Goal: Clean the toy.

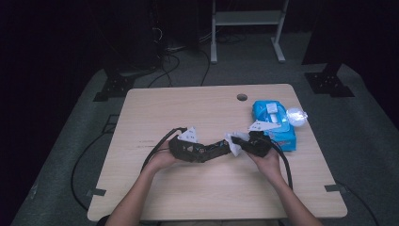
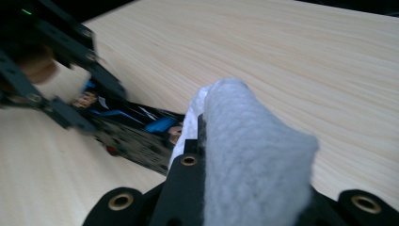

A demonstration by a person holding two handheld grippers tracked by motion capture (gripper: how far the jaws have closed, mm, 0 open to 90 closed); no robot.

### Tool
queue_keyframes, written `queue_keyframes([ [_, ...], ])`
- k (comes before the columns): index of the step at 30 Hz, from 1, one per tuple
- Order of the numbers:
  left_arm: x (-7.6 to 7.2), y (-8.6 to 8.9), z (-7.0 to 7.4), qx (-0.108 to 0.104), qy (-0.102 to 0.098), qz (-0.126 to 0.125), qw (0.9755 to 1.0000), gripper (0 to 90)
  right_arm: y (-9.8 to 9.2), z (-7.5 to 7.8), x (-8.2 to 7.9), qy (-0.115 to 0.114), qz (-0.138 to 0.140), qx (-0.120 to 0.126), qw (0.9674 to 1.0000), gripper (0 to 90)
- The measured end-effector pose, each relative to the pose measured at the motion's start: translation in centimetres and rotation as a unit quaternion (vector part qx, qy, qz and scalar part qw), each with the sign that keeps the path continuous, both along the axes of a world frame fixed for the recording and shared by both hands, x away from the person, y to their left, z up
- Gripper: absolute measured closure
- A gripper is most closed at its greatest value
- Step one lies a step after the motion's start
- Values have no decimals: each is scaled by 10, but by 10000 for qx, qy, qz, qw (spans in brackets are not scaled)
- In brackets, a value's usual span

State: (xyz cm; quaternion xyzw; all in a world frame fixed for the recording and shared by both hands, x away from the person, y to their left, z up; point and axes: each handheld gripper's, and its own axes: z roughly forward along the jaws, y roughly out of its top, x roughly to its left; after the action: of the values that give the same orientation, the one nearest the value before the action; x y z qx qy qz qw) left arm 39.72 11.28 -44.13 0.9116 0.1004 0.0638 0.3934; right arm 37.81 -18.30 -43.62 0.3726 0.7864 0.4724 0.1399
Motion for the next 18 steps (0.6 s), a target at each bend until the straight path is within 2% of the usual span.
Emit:
queue_keyframes([
  [1, 0, 2, 0, 20, 5, -2, 10000, 585, -2, -2, 1, 29, -44, -43, 10000, 842],
  [3, -1, 8, 1, 17, 10, 25, 10000, 585, -4, -4, 1, 93, -49, 54, 9999, 842],
  [7, -3, 17, 3, 76, -9, 62, 10000, 585, 5, -1, -2, 6, 89, 143, 9999, 842],
  [9, -3, 20, 3, 94, -23, 59, 9999, 585, 10, -1, -2, 4, 171, 134, 9998, 841],
  [11, -4, 24, 4, 125, -5, 94, 9999, 585, 12, -4, -2, 27, 210, 26, 9998, 842],
  [14, -4, 24, 5, 129, -1, 113, 9999, 584, 7, -6, 0, 135, 140, 94, 9998, 841],
  [18, -3, 20, 4, 148, -5, 150, 9998, 564, 1, -1, -2, 61, 99, 207, 9997, 841],
])
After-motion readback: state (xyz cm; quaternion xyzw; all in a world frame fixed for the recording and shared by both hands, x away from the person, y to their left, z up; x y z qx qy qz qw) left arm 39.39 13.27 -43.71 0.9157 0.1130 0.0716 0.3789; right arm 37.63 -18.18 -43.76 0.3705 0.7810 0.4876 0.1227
